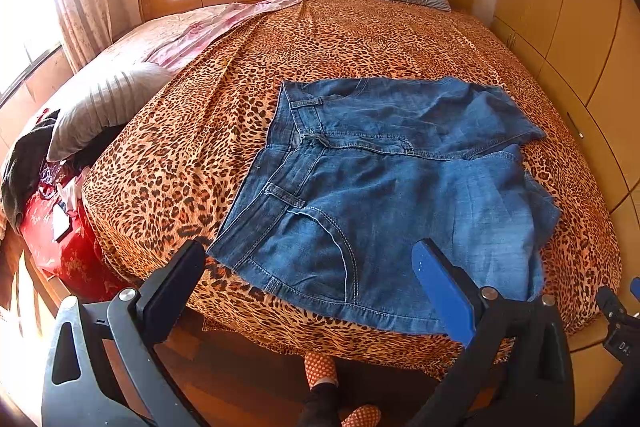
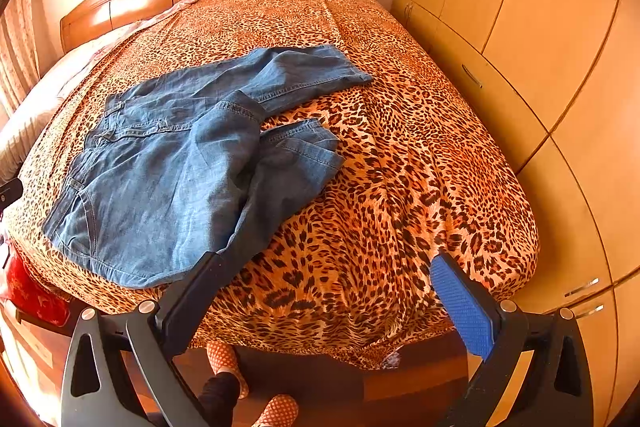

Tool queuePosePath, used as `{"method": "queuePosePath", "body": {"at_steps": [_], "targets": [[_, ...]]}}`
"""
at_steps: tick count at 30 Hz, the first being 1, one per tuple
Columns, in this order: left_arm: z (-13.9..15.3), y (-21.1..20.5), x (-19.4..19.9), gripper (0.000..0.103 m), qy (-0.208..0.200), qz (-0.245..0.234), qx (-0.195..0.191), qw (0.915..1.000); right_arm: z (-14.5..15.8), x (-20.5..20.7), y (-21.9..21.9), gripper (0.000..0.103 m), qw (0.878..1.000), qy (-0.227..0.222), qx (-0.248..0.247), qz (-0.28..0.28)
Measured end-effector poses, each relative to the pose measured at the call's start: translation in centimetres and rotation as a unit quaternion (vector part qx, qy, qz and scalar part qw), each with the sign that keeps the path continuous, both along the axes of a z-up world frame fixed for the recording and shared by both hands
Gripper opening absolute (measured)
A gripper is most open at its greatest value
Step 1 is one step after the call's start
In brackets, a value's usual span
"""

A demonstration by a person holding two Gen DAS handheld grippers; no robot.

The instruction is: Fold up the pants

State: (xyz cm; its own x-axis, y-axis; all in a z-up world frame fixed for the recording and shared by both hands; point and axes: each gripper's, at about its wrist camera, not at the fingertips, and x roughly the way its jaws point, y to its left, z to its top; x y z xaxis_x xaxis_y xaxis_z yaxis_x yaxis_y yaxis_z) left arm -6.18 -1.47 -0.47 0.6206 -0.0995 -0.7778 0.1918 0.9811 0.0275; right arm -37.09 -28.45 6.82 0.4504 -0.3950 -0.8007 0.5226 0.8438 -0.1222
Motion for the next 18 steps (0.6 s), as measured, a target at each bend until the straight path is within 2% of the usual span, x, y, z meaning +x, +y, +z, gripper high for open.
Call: {"method": "queuePosePath", "body": {"at_steps": [18], "targets": [[0.0, -0.55, -0.16, 0.103, 0.003, -0.009, 0.0, 1.0, -0.28, -0.14, 0.34, 0.103, 1.0, 0.001, -0.004, 0.002]]}}
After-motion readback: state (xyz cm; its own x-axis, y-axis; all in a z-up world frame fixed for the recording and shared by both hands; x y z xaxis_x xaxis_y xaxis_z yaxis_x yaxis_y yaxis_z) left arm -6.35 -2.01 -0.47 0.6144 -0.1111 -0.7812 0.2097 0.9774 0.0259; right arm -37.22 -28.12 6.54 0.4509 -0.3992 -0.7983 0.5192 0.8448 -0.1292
